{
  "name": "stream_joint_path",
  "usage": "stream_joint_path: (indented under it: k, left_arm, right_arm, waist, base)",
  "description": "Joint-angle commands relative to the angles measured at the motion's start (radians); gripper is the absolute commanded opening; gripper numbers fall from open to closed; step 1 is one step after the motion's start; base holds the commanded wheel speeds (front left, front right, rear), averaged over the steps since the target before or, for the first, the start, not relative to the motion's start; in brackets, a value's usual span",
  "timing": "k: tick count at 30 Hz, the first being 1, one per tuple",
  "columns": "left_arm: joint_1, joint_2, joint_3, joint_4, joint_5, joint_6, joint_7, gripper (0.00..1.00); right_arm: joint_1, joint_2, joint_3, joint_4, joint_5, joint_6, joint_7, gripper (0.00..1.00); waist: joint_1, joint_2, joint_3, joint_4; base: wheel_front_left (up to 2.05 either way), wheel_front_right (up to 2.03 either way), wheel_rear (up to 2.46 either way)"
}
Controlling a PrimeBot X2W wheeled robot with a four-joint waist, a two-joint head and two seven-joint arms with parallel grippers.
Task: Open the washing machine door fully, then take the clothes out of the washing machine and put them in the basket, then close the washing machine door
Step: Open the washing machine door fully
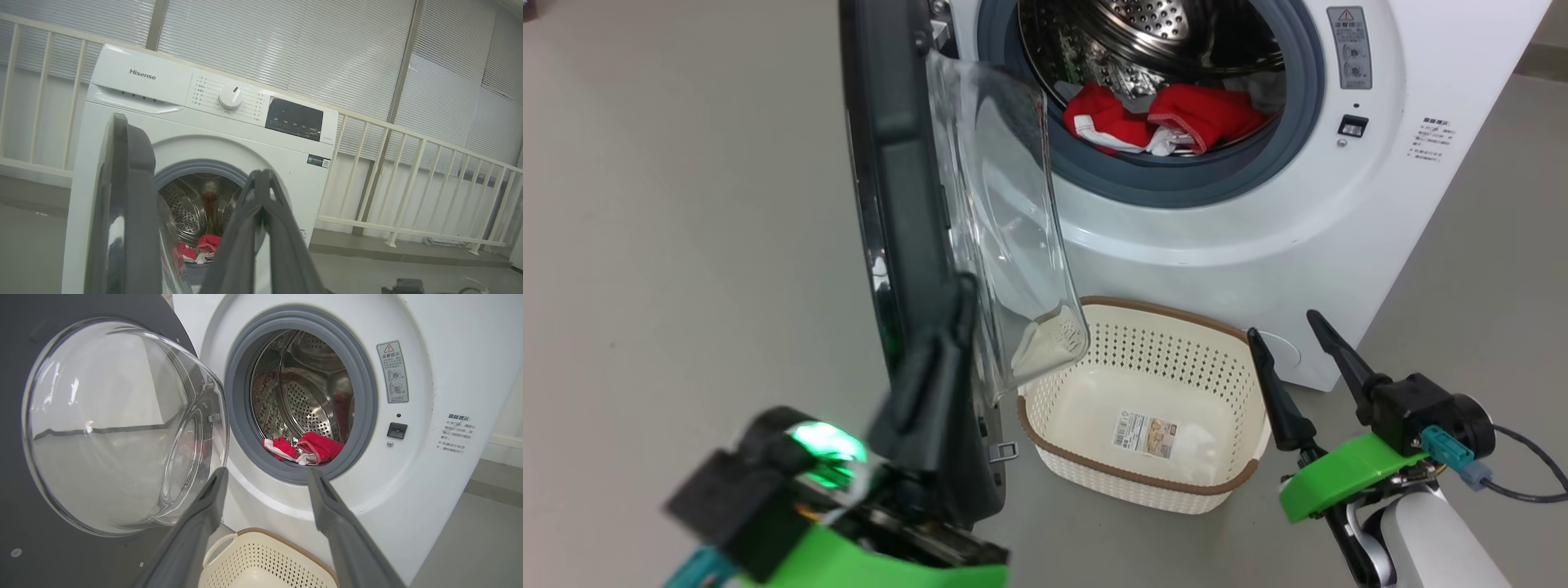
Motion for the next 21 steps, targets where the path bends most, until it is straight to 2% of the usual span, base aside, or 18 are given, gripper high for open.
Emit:
stream_joint_path:
  k: [1, 8, 16, 21]
  left_arm:
    - [-0.01, 0.011, 0.019, -0.016, -0.008, 0.001, 0.01, 0.0]
    - [0.021, 0.027, -0.059, 0.113, 0.005, -0.015, 0.062, 0.0]
    - [0.035, 0.031, -0.057, 0.268, 0.021, 0.032, 0.078, 0.0]
    - [0.034, 0.031, -0.039, 0.334, 0.006, 0.043, 0.062, 0.0]
  right_arm:
    - [-0.042, 0.004, 0.026, -0.022, -0.005, 0.006, -0.006, 1.0]
    - [-0.049, 0.004, 0.004, -0.008, -0.039, 0.006, -0.006, 1.0]
    - [-0.042, 0.004, -0.011, 0.007, -0.074, 0.006, -0.006, 1.0]
    - [-0.032, 0.004, -0.004, 0.007, -0.073, 0.006, -0.006, 1.0]
  waist:
    - [0.0, -0.0001, 0.003, -0.001]
    - [0.0, -0.0001, 0.014, -0.004]
    - [0.0, -0.0001, 0.018, -0.004]
    - [0.0, -0.0001, 0.018, -0.001]
  base:
    - [0.0, 0.0, 0.0]
    - [0.0, 0.0, 0.0]
    - [0.0, 0.0, 0.0]
    - [0.0, 0.0, 0.0]
